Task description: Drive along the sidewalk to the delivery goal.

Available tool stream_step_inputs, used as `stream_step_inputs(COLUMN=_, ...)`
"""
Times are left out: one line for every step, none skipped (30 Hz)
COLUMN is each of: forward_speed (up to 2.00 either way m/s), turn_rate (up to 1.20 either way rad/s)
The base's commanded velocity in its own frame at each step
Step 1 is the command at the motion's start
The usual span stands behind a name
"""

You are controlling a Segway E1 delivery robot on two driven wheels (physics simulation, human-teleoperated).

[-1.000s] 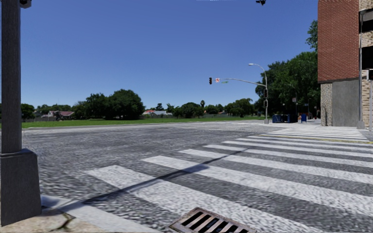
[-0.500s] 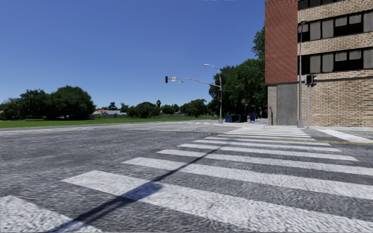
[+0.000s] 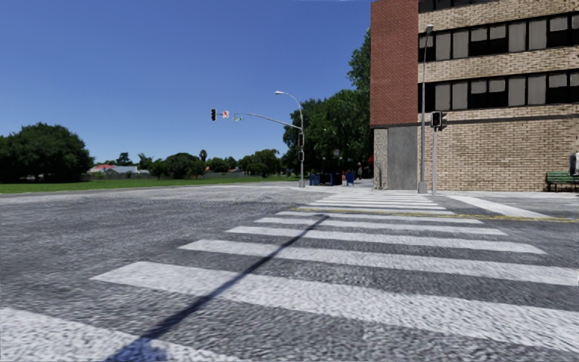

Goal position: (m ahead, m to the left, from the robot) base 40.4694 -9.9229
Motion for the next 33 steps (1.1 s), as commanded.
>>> stream_step_inputs(forward_speed=1.58, turn_rate=-0.58)
stream_step_inputs(forward_speed=1.58, turn_rate=-0.58)
stream_step_inputs(forward_speed=1.58, turn_rate=-0.58)
stream_step_inputs(forward_speed=1.58, turn_rate=-0.58)
stream_step_inputs(forward_speed=1.58, turn_rate=-0.58)
stream_step_inputs(forward_speed=1.58, turn_rate=-0.58)
stream_step_inputs(forward_speed=1.58, turn_rate=-0.58)
stream_step_inputs(forward_speed=1.58, turn_rate=-0.58)
stream_step_inputs(forward_speed=1.58, turn_rate=-0.58)
stream_step_inputs(forward_speed=1.58, turn_rate=-0.58)
stream_step_inputs(forward_speed=1.58, turn_rate=-0.58)
stream_step_inputs(forward_speed=1.58, turn_rate=-0.58)
stream_step_inputs(forward_speed=1.58, turn_rate=-0.58)
stream_step_inputs(forward_speed=1.58, turn_rate=-0.58)
stream_step_inputs(forward_speed=1.58, turn_rate=-0.57)
stream_step_inputs(forward_speed=1.58, turn_rate=-0.57)
stream_step_inputs(forward_speed=1.58, turn_rate=-0.56)
stream_step_inputs(forward_speed=1.58, turn_rate=-0.56)
stream_step_inputs(forward_speed=1.58, turn_rate=-0.55)
stream_step_inputs(forward_speed=1.58, turn_rate=-0.55)
stream_step_inputs(forward_speed=1.58, turn_rate=-0.53)
stream_step_inputs(forward_speed=1.58, turn_rate=-0.52)
stream_step_inputs(forward_speed=1.58, turn_rate=-0.52)
stream_step_inputs(forward_speed=1.58, turn_rate=-0.51)
stream_step_inputs(forward_speed=1.58, turn_rate=-0.5)
stream_step_inputs(forward_speed=1.58, turn_rate=-0.36)
stream_step_inputs(forward_speed=1.58, turn_rate=0.0)
stream_step_inputs(forward_speed=1.58, turn_rate=0.0)
stream_step_inputs(forward_speed=1.6, turn_rate=0.0)
stream_step_inputs(forward_speed=2.0, turn_rate=0.0)
stream_step_inputs(forward_speed=2.0, turn_rate=0.0)
stream_step_inputs(forward_speed=2.0, turn_rate=0.0)
stream_step_inputs(forward_speed=2.0, turn_rate=0.0)
